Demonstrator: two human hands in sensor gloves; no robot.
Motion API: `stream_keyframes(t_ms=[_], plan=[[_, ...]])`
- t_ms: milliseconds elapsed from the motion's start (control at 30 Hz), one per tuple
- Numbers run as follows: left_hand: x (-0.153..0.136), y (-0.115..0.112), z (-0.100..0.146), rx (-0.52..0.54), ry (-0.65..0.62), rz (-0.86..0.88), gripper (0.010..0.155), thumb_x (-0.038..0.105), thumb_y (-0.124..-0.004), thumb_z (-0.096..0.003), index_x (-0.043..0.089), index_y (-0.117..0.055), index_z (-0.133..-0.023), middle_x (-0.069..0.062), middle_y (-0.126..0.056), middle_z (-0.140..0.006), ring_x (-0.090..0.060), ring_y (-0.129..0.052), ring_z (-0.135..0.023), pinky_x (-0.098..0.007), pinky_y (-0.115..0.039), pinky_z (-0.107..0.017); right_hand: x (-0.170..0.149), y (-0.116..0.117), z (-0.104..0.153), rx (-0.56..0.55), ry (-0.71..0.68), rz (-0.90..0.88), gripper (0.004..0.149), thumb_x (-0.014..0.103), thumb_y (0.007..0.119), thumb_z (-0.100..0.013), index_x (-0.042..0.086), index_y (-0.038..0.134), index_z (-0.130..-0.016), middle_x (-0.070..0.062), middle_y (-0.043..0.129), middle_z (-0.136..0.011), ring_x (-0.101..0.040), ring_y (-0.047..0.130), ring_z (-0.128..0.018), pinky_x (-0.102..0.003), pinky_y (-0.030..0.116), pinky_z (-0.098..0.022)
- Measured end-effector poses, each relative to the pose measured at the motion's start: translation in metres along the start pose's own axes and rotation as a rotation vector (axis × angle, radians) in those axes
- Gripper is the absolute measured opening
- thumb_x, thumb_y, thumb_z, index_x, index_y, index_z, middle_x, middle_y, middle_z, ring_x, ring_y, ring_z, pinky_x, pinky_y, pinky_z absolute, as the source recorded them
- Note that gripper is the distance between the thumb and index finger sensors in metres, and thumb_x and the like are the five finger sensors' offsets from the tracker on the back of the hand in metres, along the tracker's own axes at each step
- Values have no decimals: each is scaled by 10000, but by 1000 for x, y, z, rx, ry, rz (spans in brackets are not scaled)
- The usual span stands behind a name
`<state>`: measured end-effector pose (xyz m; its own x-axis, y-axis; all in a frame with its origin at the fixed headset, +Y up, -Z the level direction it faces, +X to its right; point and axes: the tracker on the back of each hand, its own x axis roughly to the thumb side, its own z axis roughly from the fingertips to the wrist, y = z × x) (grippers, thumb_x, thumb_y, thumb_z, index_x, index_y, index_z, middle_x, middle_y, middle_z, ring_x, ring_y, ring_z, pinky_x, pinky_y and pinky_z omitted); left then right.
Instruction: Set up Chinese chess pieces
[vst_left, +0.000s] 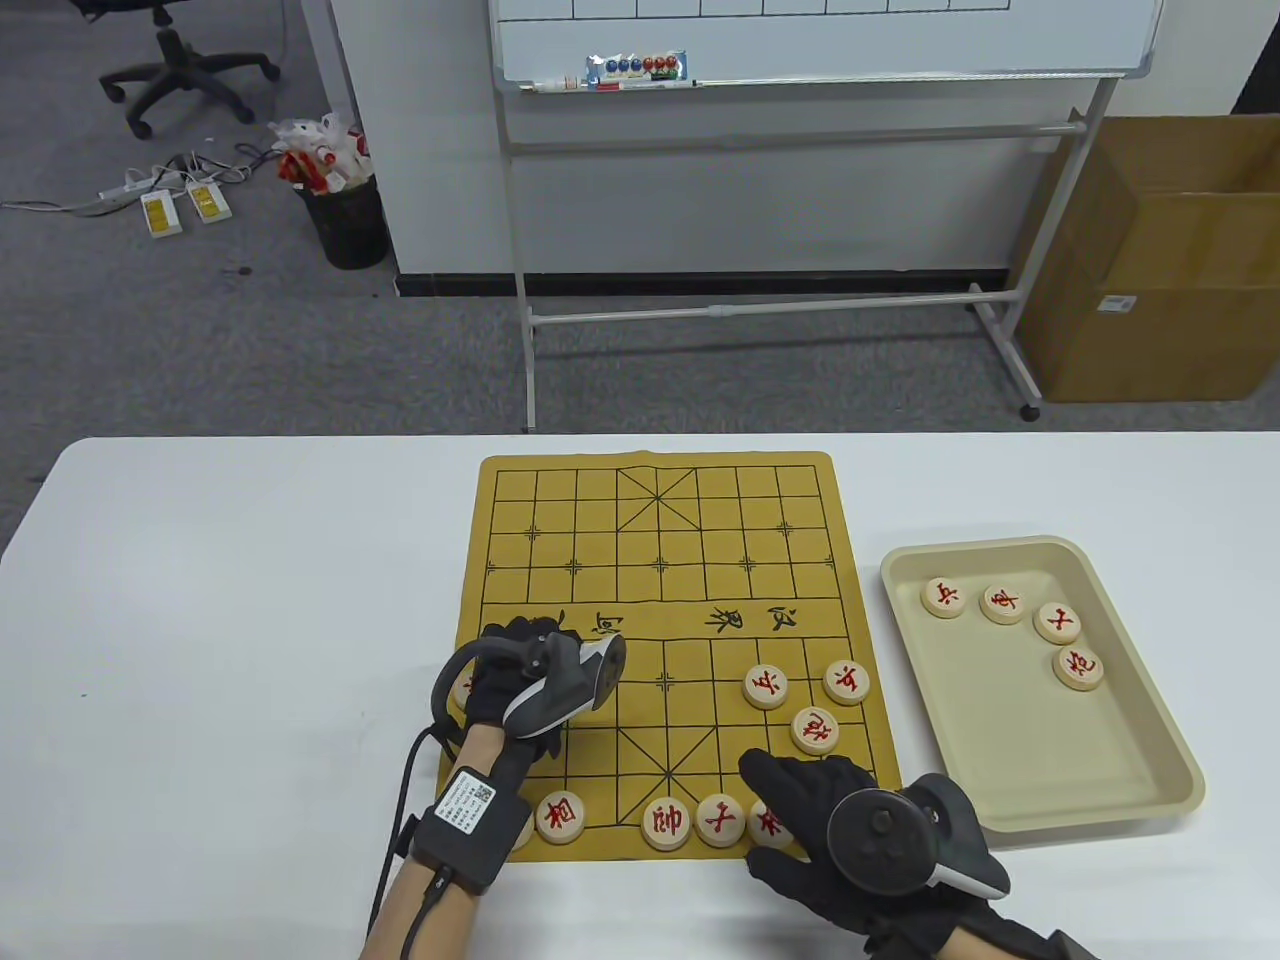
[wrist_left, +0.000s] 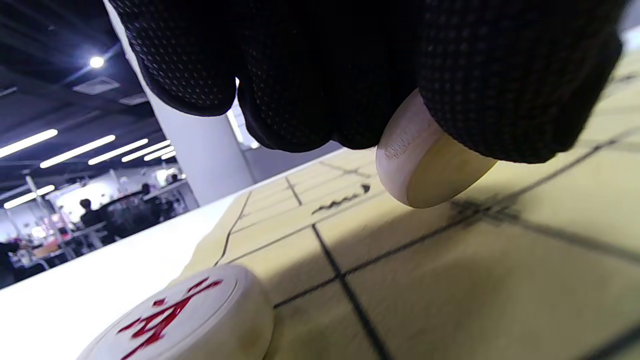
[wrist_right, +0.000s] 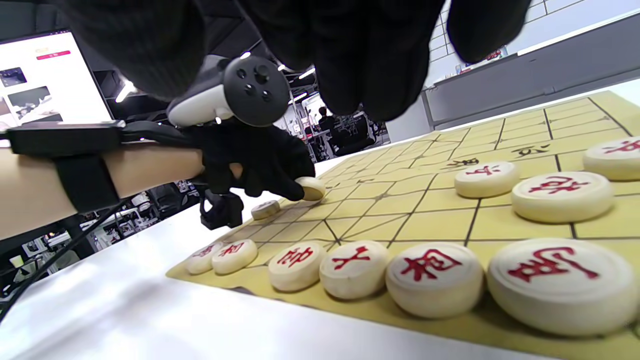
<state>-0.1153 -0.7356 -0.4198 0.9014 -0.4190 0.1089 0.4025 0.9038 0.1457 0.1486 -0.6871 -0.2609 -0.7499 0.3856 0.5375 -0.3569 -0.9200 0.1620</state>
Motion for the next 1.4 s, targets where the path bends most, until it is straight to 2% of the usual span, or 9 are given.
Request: stream_keyframes(t_ms=[267, 367, 533, 700, 800, 967, 1200, 1300, 1400], plan=[[-2, -14, 2, -130, -64, -23, 631, 538, -858, -257, 382, -720, -853, 124, -871, -863, -116, -928, -792, -458, -777, -699, 0, 0, 0, -11, 6, 16, 841, 517, 741, -474, 70, 474, -1134, -229, 637, -1117, -452, 722, -984, -666, 513, -730], [-5, -9, 5, -136, -85, 5, 630, 543, -820, -280, 370, -712, -877, 116, -856, -895, -124, -915, -823, -461, -768, -703, -1, 1, -1, -16, 19, 17, 840, 517, 742, -473, 74, 473, -1134, -229, 617, -1127, -457, 699, -997, -665, 510, -733], [-17, 35, 23, -7, -94, 175, 692, 551, -792, -306, 342, -658, -951, 75, -787, -981, -168, -856, -902, -494, -728, -723, -5, -1, -2, -58, 40, 10, 840, 517, 743, -472, 78, 472, -1135, -229, 592, -1137, -461, 678, -1009, -664, 505, -735], [-16, 87, 70, 130, -161, 435, 707, 530, -771, -356, 319, -599, -1008, 46, -699, -1067, -218, -758, -1000, -546, -661, -754, -8, -5, -1, -128, 51, -8, 832, 517, 752, -468, 83, 488, -1127, -212, 583, -1142, -446, 671, -1020, -659, 508, -735], [-8, 101, 100, 170, -223, 533, 743, 553, -764, -358, 301, -568, -1030, 28, -655, -1097, -248, -698, -1038, -578, -608, -768, -7, -5, 0, -157, 53, -4, 837, 521, 757, -465, 78, 491, -1123, -206, 587, -1138, -446, 669, -1015, -654, 515, -734], [11, 93, 133, 191, -280, 626, 788, 603, -738, -351, 289, -544, -1047, 16, -633, -1113, -259, -680, -1050, -588, -600, -767, -5, 0, 0, -140, 37, 13, 857, 528, 777, -454, 81, 484, -1124, -203, 577, -1142, -440, 658, -1024, -650, 512, -738], [21, 79, 140, 204, -304, 657, 791, 610, -730, -350, 284, -542, -1047, 10, -633, -1109, -261, -685, -1042, -590, -600, -762, -5, 6, -4, -149, 30, 19, 824, 516, 785, -451, 90, 530, -1107, -187, 626, -1121, -432, 697, -1000, -636, 535, -734], [20, 79, 140, 208, -310, 674, 790, 605, -730, -353, 280, -540, -1048, 6, -630, -1110, -266, -678, -1043, -594, -591, -764, -7, -6, -4, -175, 34, 47, 829, 498, 805, -447, 85, 532, -1111, -195, 620, -1127, -430, 690, -1011, -646, 516, -742], [19, 78, 142, 218, -323, 658, 799, 615, -724, -351, 278, -535, -1051, 2, -627, -1112, -269, -677, -1044, -596, -593, -762, -20, -45, -10, -244, 77, 214, 836, 507, 817, -440, 102, 535, -1114, -177, 629, -1133, -413, 706, -1015, -637, 539, -748]])
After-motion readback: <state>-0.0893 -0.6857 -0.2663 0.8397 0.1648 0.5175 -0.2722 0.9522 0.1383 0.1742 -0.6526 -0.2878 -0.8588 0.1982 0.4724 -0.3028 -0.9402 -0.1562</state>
